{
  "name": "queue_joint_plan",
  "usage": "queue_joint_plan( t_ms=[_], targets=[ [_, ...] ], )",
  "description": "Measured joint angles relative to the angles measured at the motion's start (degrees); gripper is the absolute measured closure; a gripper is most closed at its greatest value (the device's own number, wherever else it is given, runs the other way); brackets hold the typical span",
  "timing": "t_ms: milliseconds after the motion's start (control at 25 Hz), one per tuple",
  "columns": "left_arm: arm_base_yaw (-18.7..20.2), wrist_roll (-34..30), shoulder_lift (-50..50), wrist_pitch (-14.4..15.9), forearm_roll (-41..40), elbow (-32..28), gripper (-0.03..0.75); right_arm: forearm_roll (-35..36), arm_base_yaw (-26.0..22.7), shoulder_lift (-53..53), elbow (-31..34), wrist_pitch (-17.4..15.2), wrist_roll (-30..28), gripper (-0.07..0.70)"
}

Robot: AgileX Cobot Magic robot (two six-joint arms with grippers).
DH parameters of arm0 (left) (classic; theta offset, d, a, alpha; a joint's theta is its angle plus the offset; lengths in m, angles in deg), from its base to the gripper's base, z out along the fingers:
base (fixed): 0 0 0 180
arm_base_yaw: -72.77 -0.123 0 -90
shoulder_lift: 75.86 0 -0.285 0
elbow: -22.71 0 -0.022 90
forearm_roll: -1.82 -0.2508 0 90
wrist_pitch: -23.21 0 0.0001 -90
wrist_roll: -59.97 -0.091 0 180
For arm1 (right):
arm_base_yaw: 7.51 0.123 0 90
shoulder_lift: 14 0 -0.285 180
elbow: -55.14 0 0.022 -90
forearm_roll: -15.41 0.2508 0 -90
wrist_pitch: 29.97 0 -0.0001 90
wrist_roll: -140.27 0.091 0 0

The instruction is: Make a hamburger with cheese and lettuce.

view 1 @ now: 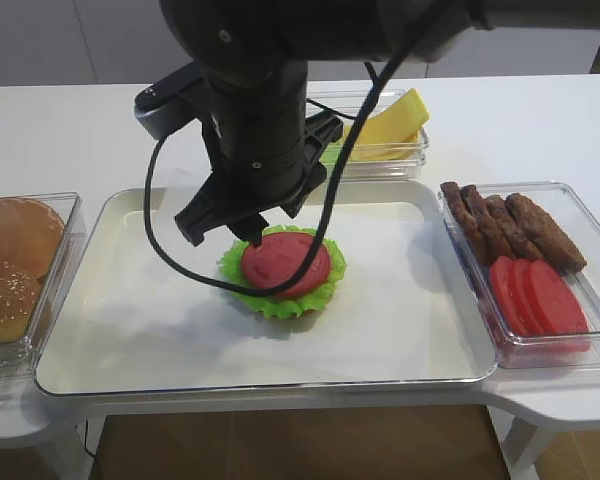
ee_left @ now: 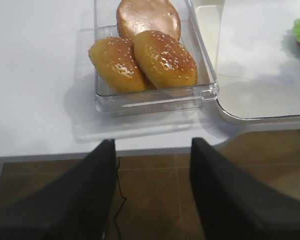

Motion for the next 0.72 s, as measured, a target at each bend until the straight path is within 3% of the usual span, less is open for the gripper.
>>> queue_joint_plan(
  t_ms=[280, 480, 720],
  targets=[
    [0.0, 0.0, 0.0, 0.0, 0.0, 0.0, 0.358, 0.5, 0.0, 0.0, 0.0, -1.0, -1.3, 0.159],
    [0.0, 0.0, 0.0, 0.0, 0.0, 0.0, 0.358, 2.6, -0.3, 0.8, 0.0, -2.6, -3.8, 0.143],
    [0.0, 0.0, 0.0, 0.0, 0.0, 0.0, 0.358, 13.1, -7.2, 4.6, 0.0, -2.7, -6.4, 0.142]
  ],
)
